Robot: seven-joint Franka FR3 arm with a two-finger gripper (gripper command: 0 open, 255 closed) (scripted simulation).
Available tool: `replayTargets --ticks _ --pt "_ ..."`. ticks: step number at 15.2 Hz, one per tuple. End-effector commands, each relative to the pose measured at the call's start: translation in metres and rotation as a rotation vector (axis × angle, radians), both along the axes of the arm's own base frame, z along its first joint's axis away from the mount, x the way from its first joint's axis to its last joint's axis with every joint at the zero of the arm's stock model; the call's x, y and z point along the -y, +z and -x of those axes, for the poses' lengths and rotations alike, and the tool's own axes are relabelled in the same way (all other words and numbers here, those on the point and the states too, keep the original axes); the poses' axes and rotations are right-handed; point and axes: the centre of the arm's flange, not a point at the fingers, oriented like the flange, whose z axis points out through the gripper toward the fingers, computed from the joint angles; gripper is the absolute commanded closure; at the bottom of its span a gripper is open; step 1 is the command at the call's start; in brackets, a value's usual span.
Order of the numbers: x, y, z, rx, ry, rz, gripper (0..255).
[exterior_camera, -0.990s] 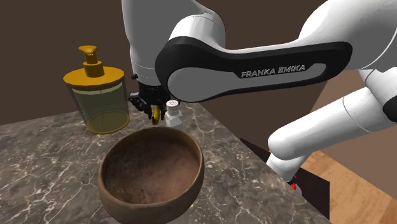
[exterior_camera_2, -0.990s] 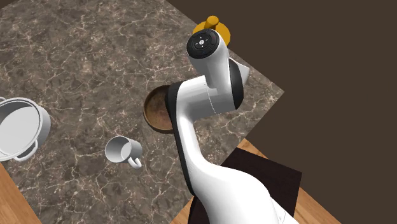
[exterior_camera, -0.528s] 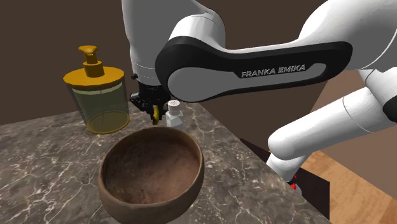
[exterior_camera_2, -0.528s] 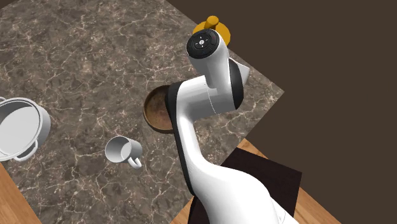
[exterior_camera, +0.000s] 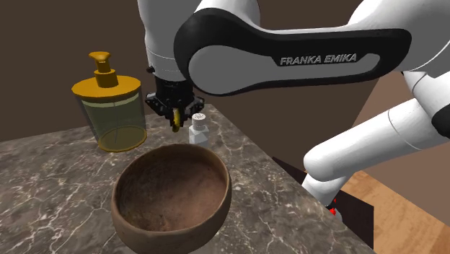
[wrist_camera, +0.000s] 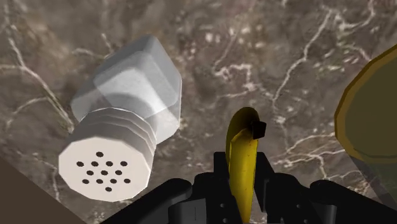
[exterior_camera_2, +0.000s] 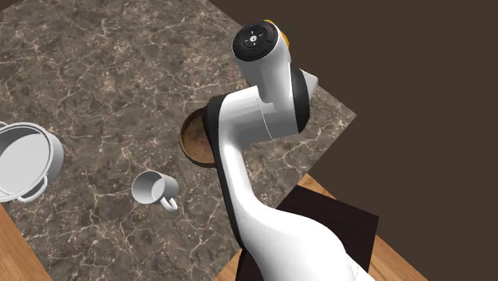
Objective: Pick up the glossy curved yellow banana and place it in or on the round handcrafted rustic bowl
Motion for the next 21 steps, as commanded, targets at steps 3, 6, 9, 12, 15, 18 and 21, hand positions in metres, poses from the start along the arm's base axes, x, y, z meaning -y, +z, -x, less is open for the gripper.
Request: replayTargets --ticks 3,6,9,12,15,18,21 --pt "0.0 0.021 -0.001 0.0 0.0 0.0 255" --pt "0.0 0.037 -0.001 0.0 0.0 0.0 255" --pt "0.0 0.053 -0.001 0.0 0.0 0.0 255" --pt "0.0 0.069 -0.001 0.0 0.0 0.0 255" --pt "0.0 0.085 -0.001 0.0 0.0 0.0 255" --pt "0.0 0.101 -0.001 0.0 0.0 0.0 255" --pt "0.0 0.116 -0.001 0.0 0.0 0.0 255"
